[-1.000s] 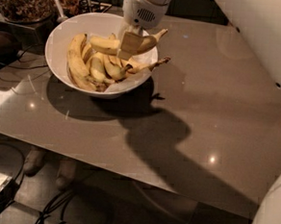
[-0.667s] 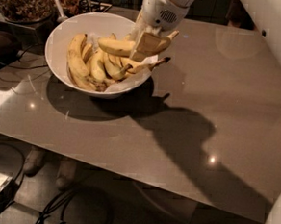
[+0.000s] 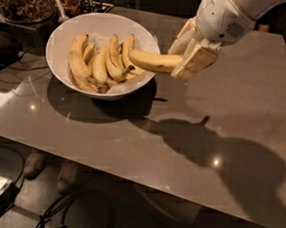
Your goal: Pick banana from white bowl
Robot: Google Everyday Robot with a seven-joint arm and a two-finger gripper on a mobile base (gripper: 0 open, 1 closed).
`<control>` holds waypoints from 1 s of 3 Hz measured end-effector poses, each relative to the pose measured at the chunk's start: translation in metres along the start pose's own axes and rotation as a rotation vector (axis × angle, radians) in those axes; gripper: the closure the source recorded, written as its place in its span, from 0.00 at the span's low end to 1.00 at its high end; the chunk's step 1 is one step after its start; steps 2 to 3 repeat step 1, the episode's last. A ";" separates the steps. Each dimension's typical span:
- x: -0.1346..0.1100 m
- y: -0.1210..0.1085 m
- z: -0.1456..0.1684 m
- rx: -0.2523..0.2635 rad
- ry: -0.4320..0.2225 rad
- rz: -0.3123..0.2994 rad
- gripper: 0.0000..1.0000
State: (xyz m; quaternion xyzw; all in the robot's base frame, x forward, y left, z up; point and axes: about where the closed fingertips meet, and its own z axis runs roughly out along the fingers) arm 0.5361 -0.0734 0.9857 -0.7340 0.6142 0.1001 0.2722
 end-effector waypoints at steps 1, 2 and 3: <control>0.003 0.003 -0.003 0.003 0.001 0.005 1.00; 0.003 0.003 -0.003 0.003 0.001 0.005 1.00; 0.003 0.003 -0.003 0.003 0.001 0.005 1.00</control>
Offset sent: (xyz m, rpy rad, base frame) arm 0.0000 0.0000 0.0000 0.0000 0.0000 0.0000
